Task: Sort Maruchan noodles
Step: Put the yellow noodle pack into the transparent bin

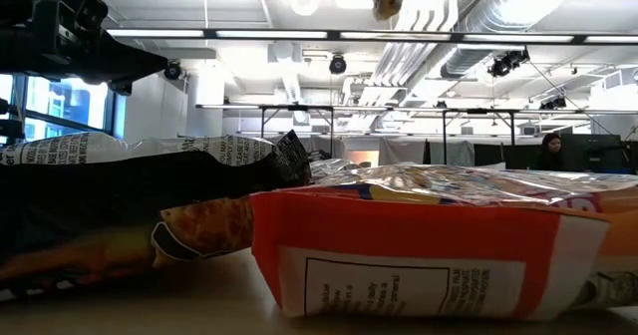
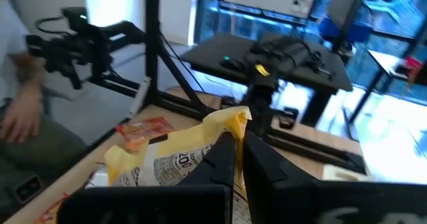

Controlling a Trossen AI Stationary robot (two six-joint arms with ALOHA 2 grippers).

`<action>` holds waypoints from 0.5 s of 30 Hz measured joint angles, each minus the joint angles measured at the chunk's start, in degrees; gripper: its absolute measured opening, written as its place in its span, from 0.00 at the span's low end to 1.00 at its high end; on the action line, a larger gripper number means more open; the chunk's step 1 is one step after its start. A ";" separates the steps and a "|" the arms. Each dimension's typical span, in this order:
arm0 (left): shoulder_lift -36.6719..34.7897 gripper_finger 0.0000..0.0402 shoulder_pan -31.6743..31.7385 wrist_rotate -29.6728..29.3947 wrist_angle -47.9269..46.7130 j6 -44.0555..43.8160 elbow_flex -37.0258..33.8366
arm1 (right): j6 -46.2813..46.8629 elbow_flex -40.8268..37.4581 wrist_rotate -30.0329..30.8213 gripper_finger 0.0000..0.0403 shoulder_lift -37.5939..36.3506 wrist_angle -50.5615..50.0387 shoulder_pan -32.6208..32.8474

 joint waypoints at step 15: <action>0.02 0.01 0.00 0.00 0.00 0.00 -0.01 | -5.51 -0.02 24.95 0.00 1.15 -9.35 -3.60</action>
